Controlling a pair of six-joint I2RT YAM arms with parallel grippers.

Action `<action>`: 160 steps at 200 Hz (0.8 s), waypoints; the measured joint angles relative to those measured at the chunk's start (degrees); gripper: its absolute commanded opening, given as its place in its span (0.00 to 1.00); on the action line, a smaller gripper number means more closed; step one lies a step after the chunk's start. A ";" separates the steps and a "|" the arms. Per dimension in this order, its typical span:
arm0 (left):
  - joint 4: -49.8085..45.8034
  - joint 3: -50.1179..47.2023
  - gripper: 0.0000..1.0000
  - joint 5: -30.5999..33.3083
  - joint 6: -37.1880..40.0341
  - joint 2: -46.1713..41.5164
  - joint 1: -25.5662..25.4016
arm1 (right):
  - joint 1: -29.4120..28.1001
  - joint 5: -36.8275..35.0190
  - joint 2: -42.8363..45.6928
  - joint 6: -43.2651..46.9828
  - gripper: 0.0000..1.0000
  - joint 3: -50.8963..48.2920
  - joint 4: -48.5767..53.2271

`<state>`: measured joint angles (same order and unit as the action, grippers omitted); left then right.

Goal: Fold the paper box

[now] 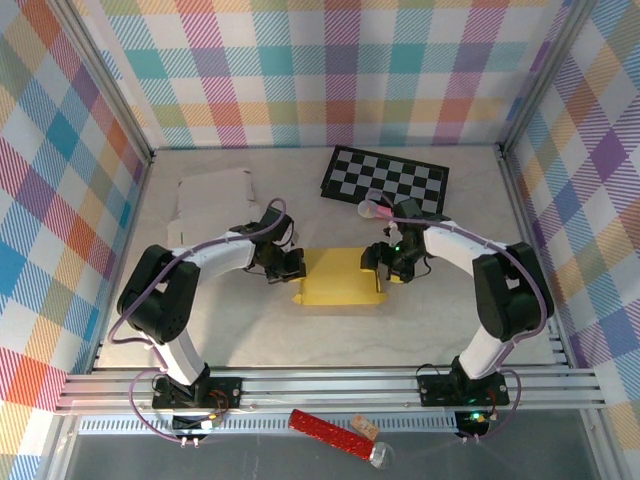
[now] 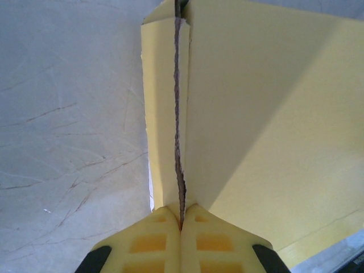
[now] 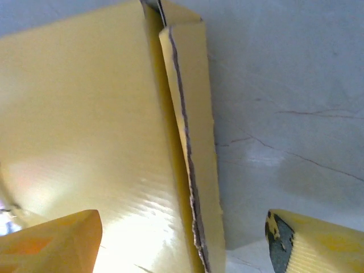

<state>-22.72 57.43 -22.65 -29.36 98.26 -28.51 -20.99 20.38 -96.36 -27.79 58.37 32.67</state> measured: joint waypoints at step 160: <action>6.86 -7.39 0.00 -13.99 -1.70 -2.14 9.60 | 1.38 22.91 -6.51 -1.73 0.70 2.62 -10.25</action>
<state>-15.86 50.04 -36.64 -31.07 96.12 -18.92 -19.62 43.29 -102.87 -29.52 60.99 22.41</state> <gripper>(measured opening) 0.050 0.735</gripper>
